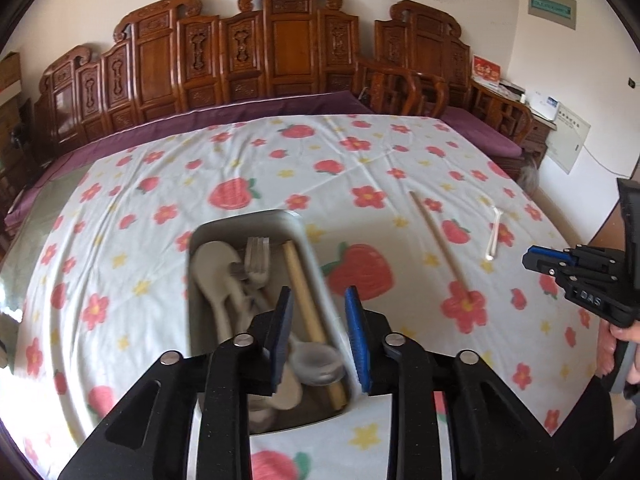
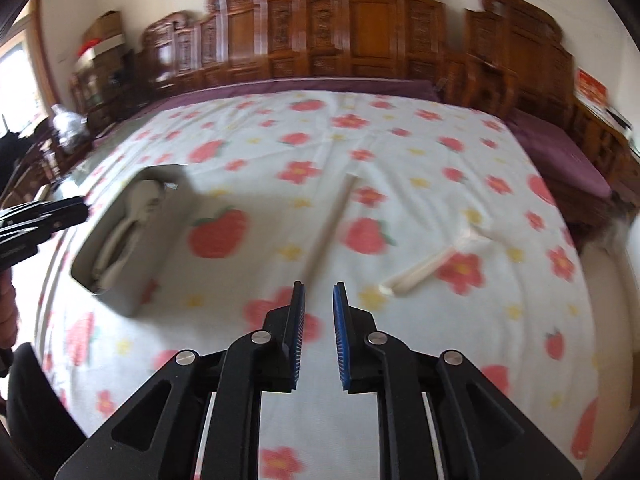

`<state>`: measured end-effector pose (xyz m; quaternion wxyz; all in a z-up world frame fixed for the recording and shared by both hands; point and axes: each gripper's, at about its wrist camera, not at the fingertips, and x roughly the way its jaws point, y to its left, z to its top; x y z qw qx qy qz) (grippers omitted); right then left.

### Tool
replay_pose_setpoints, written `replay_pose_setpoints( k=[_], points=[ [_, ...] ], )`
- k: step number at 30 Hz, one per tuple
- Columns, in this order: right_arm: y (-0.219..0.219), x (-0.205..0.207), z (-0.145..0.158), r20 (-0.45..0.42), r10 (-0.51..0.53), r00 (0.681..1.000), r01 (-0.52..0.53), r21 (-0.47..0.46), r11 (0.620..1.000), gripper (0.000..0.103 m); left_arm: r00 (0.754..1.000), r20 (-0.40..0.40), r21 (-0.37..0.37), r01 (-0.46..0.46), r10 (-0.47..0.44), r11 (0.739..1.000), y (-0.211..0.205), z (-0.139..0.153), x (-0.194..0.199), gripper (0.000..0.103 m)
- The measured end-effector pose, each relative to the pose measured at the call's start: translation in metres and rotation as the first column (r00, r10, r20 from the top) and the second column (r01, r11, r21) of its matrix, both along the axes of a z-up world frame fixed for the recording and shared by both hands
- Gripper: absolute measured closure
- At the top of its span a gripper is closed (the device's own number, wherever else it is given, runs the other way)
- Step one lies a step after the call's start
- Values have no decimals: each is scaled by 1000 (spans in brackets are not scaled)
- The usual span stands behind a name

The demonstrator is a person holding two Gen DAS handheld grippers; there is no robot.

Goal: Organize utensils
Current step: 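Release the fork and smiley spoon into the tray with both tools, then grasp the white plastic fork with the right tool while the left tool approaches the chopstick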

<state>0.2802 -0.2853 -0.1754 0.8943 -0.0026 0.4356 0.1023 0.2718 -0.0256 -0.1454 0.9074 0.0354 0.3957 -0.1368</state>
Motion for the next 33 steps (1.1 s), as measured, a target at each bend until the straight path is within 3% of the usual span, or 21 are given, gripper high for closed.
replay_pose_setpoints(
  k=[2,6,8,14,17,21,26,33],
  points=[
    [-18,4,-7,-14,-34,999,33,-9,999,85,1000,2,-8,6,-6,1000,-8,0,0,66],
    [-47,16,-23,-38,-95,995,94,-4,996,73,1000,-2,-20,16,-16,1000,-27,-3,1,60],
    [-59,24,-31,-51,-124,991,124,0,992,72,1000,-2,-25,18,-18,1000,-34,-4,3,47],
    [-79,52,-50,-69,-176,982,176,3,984,72,1000,-10,-32,28,-29,999,-53,-13,6,46],
    [-81,67,-54,-69,-183,981,184,6,983,72,999,-11,-22,40,-40,999,-63,-19,6,32],
    [-83,84,-56,-67,-192,979,194,23,981,62,999,-9,1,54,-54,999,-73,-25,4,31],
    [-84,104,-63,-91,-216,972,219,24,975,61,998,-12,9,63,-63,998,-83,-29,7,21],
    [-87,118,-77,-142,-252,957,250,-33,968,61,996,-23,28,88,-88,996,-96,-34,7,21]
  ],
)
